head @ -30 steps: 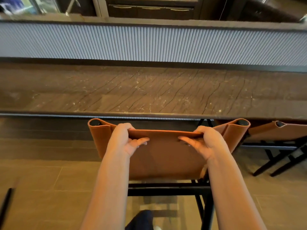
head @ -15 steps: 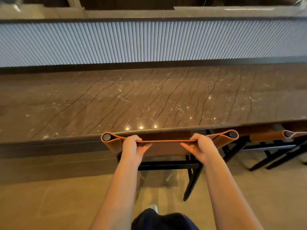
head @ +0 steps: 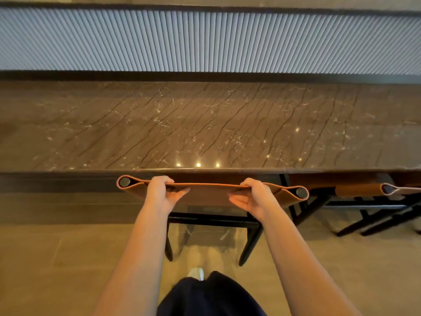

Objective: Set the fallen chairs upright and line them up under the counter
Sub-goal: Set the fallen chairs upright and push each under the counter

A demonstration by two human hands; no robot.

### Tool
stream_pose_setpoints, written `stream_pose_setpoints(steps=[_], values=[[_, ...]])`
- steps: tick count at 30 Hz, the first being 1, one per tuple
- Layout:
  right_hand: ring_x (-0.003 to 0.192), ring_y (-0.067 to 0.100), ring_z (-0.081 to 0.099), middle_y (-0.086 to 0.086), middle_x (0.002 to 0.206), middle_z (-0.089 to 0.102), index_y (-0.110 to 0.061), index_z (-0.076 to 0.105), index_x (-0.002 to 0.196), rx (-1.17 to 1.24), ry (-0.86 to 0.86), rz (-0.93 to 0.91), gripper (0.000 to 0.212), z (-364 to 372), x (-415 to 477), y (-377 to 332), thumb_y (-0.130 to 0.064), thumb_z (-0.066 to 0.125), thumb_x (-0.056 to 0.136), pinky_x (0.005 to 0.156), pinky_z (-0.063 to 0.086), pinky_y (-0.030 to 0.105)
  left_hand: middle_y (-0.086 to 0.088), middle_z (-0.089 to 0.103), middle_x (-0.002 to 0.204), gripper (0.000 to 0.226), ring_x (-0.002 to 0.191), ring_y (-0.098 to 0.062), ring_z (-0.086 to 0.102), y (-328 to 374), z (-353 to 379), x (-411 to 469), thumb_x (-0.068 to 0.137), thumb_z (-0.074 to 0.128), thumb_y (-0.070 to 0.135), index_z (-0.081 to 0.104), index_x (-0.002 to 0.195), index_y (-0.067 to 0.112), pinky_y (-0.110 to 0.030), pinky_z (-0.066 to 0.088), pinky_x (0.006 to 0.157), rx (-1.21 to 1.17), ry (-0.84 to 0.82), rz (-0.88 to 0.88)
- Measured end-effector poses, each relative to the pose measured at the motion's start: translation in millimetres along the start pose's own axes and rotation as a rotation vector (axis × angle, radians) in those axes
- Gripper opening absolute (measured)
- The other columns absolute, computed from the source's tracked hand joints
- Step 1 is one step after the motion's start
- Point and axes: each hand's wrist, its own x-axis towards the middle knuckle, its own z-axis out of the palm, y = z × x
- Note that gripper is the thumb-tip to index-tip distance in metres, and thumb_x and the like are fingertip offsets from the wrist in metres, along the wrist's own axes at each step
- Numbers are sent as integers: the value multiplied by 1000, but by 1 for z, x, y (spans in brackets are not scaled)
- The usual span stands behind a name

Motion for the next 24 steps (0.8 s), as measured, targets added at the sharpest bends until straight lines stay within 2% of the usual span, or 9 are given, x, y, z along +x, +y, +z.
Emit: stream_pose_setpoints(steps=[4,6,9,12,15,18,20,22,24], values=[[77,29,74,18,93,72,-9,54,97,21,24,28,5,-12,-7,30,-9,51,93,54,56,30,-21,54,108,11,101,-37,57,-22,-23,-10,87,43,-3,51,89,5,-52,54,64,59,52,-31],[78,27,74,17,95,72,-9,55,98,37,41,27,6,-19,-10,45,-10,52,94,57,56,31,-22,56,112,9,104,-37,59,-31,-35,-16,90,48,3,52,97,4,-48,54,66,97,50,-47],[83,27,72,17,101,71,-9,54,107,45,66,29,12,-25,-14,65,-14,52,96,63,56,32,-22,58,112,14,107,-37,59,-41,-51,-21,93,55,11,51,106,8,-50,54,82,82,60,-68],[83,26,71,16,97,70,-10,54,103,54,70,54,8,-31,-21,80,-15,51,98,63,55,31,-22,55,118,23,111,-38,57,-51,-64,-23,93,56,12,49,115,7,-52,49,94,53,83,-87],[81,25,70,16,94,71,-9,55,100,33,57,84,7,-40,-27,98,-14,51,97,61,53,30,-22,54,119,22,111,-37,57,-65,-77,-25,94,53,10,48,115,4,-50,50,88,43,114,-96],[80,24,70,13,86,72,-8,58,98,13,71,103,7,-49,-31,118,-12,53,95,60,53,29,-22,55,112,12,95,-33,59,-82,-95,-28,96,46,9,53,98,0,-45,48,85,87,113,-112],[81,23,71,11,90,72,-9,57,101,-7,61,75,7,-54,-33,122,-12,53,96,59,53,28,-22,55,108,14,88,-33,58,-88,-102,-28,97,40,4,51,92,-2,-44,47,85,104,98,-89],[81,22,70,12,99,69,-9,56,104,8,45,49,9,-56,-31,123,-10,52,96,60,53,27,-22,54,106,14,90,-35,58,-90,-103,-28,96,36,-1,49,91,-3,-43,47,83,112,98,-65],[80,22,70,14,99,68,-7,55,104,31,30,38,9,-57,-30,122,-6,51,96,63,53,28,-23,54,109,14,101,-37,56,-91,-102,-26,94,35,-4,49,90,-3,-44,47,82,91,110,-49]])
